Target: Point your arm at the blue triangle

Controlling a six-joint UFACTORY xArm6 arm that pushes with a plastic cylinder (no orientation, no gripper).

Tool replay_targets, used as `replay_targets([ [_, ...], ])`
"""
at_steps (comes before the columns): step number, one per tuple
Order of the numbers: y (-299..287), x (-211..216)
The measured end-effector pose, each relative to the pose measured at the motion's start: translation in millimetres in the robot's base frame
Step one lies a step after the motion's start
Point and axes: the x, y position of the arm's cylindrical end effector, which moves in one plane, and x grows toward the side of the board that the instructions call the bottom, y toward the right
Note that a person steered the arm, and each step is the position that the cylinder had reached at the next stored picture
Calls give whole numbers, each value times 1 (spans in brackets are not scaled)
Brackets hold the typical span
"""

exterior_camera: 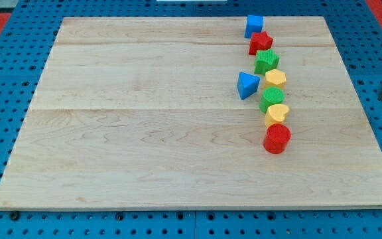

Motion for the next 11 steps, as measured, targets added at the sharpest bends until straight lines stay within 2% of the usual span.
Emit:
replay_targets([
  [1, -26, 113],
  [2, -51, 131],
  [4, -93, 131],
  [5, -160, 132],
  [6, -262, 132],
  [8, -394, 111],
  [9, -393, 41],
  [10, -351, -79],
  [11, -307, -167],
])
